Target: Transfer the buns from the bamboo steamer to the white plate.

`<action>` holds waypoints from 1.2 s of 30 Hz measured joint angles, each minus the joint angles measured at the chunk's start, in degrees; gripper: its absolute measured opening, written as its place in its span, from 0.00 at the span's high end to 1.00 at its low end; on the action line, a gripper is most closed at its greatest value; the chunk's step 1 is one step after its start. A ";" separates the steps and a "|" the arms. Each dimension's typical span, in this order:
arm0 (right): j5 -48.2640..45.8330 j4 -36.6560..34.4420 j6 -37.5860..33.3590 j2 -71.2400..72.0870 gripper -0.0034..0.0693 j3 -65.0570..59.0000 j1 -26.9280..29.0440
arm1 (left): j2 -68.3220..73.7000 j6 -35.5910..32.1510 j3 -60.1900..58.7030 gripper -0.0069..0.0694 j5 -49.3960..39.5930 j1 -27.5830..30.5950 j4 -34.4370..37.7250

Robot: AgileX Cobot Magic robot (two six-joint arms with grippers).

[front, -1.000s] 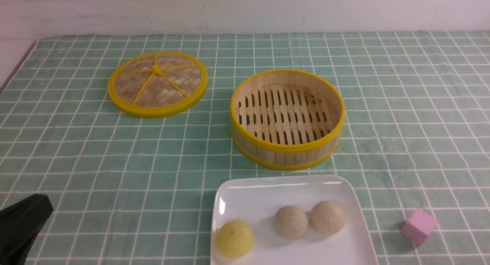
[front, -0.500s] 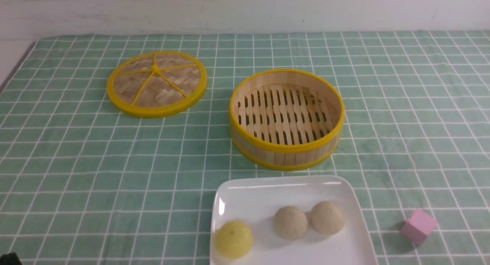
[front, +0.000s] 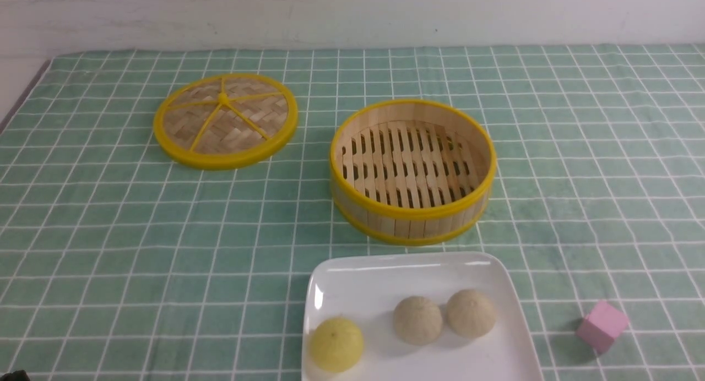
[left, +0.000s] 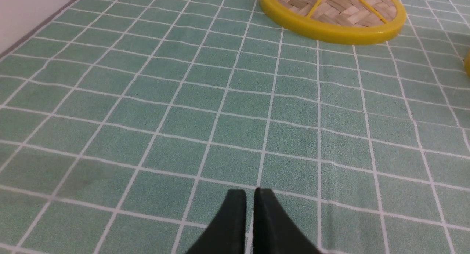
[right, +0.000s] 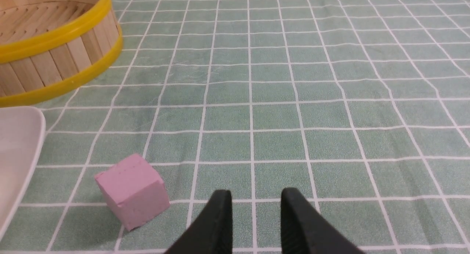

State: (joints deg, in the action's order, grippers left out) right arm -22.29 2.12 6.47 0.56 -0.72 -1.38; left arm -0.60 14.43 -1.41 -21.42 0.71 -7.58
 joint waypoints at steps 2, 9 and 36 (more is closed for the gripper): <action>0.00 0.00 0.00 0.00 0.65 0.00 0.00 | 0.00 0.00 0.00 0.83 0.00 0.00 0.00; 0.00 0.00 -0.05 0.00 0.63 0.00 0.00 | 0.00 0.00 0.00 0.82 0.00 0.00 0.00; 0.00 0.00 -0.05 0.00 0.63 0.00 0.00 | 0.00 0.00 0.00 0.81 0.00 0.00 0.00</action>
State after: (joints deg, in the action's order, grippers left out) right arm -22.29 2.12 6.42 0.56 -0.72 -1.38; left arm -0.60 14.43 -1.41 -21.42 0.71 -7.58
